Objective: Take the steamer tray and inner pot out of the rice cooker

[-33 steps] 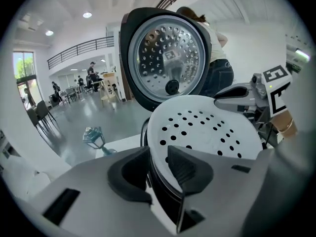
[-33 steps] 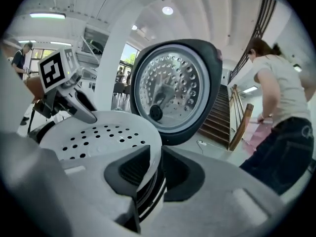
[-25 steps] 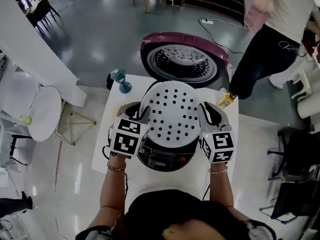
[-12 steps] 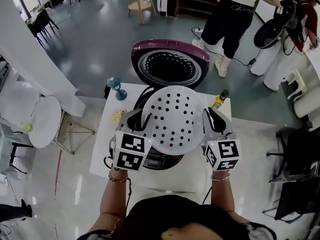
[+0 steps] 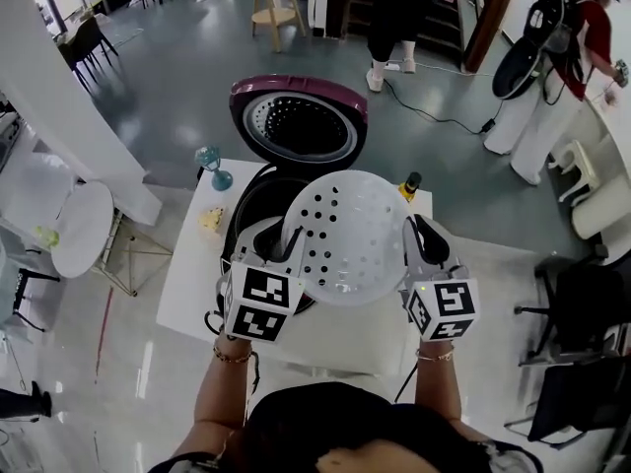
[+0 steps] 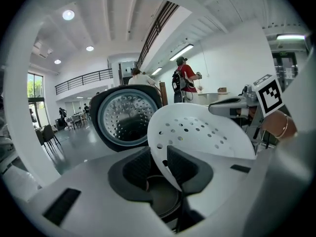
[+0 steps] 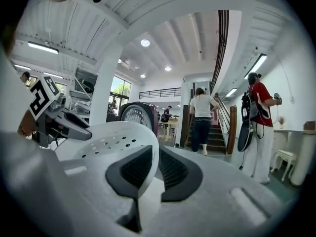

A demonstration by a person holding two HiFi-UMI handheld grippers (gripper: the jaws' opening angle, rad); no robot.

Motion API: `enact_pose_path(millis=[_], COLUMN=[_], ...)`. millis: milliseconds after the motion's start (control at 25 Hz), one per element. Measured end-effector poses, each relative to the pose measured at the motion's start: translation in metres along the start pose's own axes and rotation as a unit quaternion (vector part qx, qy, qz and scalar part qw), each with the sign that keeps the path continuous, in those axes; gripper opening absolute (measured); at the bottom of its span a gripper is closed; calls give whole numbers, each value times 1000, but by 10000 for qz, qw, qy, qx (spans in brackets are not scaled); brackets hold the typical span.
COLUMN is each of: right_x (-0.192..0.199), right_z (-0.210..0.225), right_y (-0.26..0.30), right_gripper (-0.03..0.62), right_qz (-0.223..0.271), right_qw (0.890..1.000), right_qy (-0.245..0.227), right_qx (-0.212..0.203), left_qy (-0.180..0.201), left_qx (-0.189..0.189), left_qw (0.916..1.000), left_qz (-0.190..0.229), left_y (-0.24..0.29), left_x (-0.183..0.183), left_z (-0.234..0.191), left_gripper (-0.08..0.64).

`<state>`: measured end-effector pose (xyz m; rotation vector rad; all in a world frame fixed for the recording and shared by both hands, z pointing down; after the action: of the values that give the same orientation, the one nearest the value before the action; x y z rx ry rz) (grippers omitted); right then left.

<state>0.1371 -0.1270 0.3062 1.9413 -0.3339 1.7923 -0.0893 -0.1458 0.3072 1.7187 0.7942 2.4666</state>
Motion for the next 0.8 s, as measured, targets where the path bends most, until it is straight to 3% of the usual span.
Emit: enact_pose_path(millis=[480, 800], right_x=[38, 89], right_z=[76, 110], right_y=[-70, -89], right_gripper=[44, 44], right_qz=[-212, -616], right_qw=[9997, 9977], right_qy=[122, 256], right_qx=[41, -146], left_qy=[-38, -176], left_qx=[35, 55], left_qw=[9998, 9980], left_qz=[-179, -611], left_y=[6, 22], left_x=[-14, 12], left_z=[110, 168], left_gripper=[103, 106])
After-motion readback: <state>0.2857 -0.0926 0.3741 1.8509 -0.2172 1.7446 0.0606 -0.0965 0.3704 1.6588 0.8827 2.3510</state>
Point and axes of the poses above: the fingertips, and each gripper's own axes: y forward along the fingers, z to its right, x out of its underside, the point moved 5 cm from there along -y, backward along the fingers, and after that the axes turned 12 degrees about -x, right-handed, at the moved point
